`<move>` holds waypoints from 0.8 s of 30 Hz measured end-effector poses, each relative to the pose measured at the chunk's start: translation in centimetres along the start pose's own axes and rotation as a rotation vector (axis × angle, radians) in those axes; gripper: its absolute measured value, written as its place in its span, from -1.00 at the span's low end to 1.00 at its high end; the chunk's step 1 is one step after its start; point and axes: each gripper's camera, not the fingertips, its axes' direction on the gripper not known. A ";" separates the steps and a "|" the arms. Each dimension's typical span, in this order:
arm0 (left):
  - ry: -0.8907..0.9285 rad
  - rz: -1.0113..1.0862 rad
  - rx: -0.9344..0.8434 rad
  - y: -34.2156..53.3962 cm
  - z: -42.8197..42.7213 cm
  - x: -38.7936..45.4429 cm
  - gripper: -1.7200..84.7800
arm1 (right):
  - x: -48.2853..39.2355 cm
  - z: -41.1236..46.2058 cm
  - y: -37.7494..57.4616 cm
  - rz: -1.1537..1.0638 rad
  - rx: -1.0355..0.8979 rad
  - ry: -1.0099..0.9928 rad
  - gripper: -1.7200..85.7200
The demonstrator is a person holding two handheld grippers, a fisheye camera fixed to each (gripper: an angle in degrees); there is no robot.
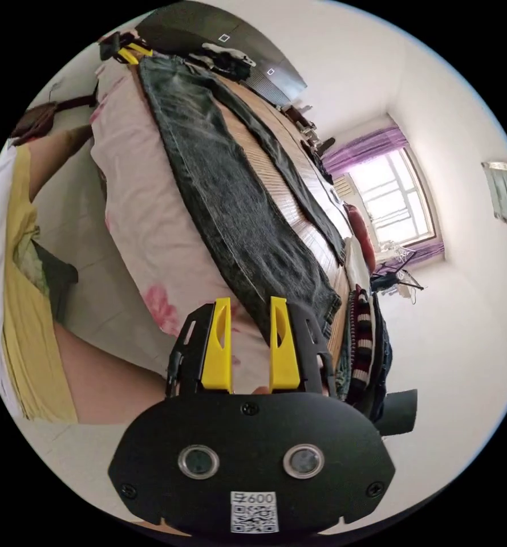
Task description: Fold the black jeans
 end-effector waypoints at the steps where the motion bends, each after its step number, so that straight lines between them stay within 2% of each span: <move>1: 0.035 0.031 -0.011 -0.4 0.6 -0.2 -0.78 | -0.2 -0.2 -0.7 -0.011 -0.023 0.004 -0.82; 5: 0.041 0.051 -0.014 -1.0 0.0 -1.0 -0.85 | -2.2 -1.0 -2.2 -0.124 -0.097 0.056 -0.83; 9: -0.015 0.058 -0.032 -0.4 -1.6 -0.9 -0.83 | -3.9 -1.5 -2.3 -0.179 -0.135 0.112 -0.82; 13: -0.007 0.057 0.018 1.1 -2.7 -0.5 -0.82 | -4.6 -2.9 -2.4 -0.176 -0.140 0.093 -0.85; 19: -0.013 0.092 -0.055 0.5 -0.8 0.4 -0.88 | -3.7 -4.4 -2.9 -0.128 -0.175 -0.031 -0.90; 24: 0.007 -0.002 -0.052 1.1 -0.7 1.3 -0.91 | -5.1 -6.1 -2.1 -0.155 -0.181 -0.052 -0.92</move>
